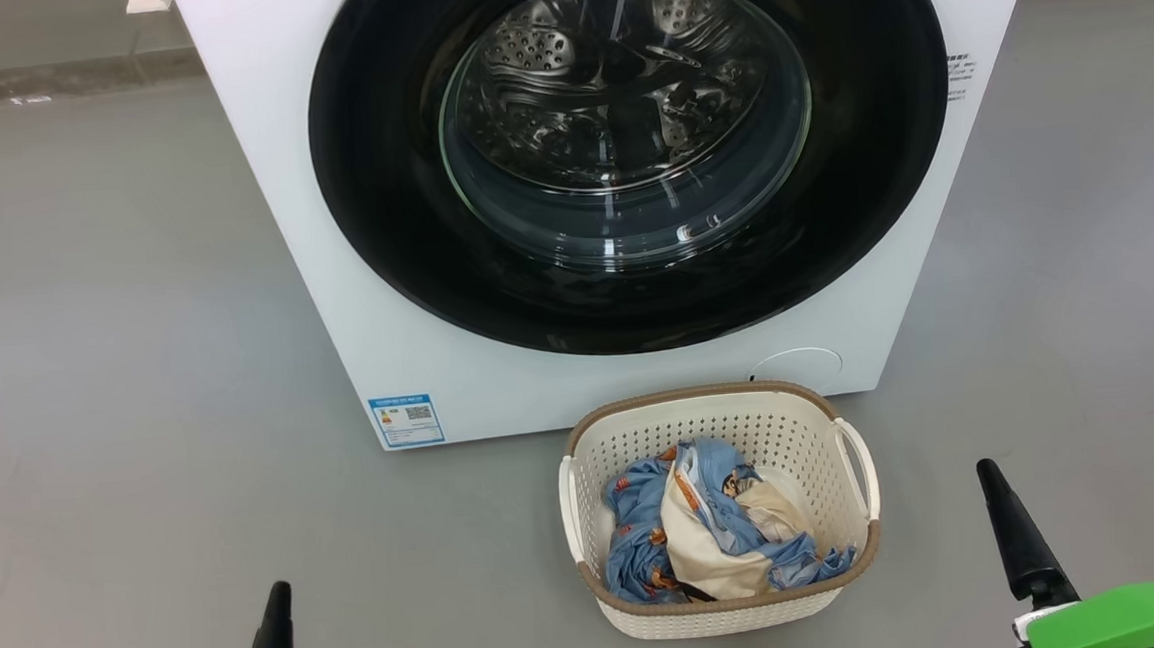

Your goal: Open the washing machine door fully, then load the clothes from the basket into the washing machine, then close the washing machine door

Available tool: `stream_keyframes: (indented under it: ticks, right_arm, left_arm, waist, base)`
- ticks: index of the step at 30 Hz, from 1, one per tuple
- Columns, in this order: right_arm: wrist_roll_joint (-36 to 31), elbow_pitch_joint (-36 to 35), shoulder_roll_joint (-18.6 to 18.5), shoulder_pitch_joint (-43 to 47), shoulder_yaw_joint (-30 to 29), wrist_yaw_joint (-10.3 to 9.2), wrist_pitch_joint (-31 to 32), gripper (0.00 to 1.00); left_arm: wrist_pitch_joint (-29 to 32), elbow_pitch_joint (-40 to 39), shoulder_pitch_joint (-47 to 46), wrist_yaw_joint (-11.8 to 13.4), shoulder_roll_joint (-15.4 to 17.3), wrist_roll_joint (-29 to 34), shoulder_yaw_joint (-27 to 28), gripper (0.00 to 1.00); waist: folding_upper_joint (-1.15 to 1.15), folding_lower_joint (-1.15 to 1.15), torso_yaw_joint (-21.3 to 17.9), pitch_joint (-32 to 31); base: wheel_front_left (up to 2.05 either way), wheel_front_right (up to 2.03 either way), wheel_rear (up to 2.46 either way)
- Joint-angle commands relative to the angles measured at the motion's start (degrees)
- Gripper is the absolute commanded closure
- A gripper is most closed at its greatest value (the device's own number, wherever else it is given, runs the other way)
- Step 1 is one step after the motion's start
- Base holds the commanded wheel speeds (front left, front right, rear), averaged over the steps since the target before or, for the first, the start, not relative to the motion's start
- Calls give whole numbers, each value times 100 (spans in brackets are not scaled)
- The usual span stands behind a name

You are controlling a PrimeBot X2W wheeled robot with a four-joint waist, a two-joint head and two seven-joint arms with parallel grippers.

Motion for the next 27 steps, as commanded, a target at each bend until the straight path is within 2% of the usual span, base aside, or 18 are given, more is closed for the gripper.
stream_keyframes:
  ticks: [1, 13, 27]
  right_arm:
    - [-190, -203, -98, -40, 92, 4, -56, 0]
    - [-1337, -335, -300, -31, 328, 5, -256, 0]
    - [-2354, -338, -419, 59, 465, 6, -474, 0]
  left_arm:
    - [-61, -198, -43, 5, 100, 178, 66, 0]
    - [-263, -340, 35, 256, 120, 1417, -7, 0]
    - [-483, -420, 133, 361, 142, 2468, -53, 0]
  waist:
    - [0, -1, -2, 2]
    - [0, -1, -35, 10]
    - [0, -1, -59, 24]
  base:
    - [0, 0, 0]
    - [0, 0, 0]
    - [0, 0, 0]
